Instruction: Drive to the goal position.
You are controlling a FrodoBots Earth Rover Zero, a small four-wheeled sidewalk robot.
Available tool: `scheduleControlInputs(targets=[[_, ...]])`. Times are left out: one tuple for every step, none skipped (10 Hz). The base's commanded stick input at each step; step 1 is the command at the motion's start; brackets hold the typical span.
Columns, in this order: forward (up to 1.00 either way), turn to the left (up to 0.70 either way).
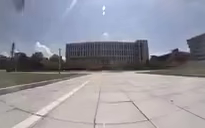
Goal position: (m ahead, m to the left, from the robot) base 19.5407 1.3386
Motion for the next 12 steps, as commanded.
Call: scheduleControlInputs(targets=[[0.50, 0.01], [0.50, 0.01], [0.50, 0.01], [0.50, 0.01], [0.50, 0.01], [0.50, 0.01], [0.50, 0.01], [0.50, 0.01], [0.50, 0.01], [0.50, 0.01], [0.50, 0.01], [0.50, 0.01]])
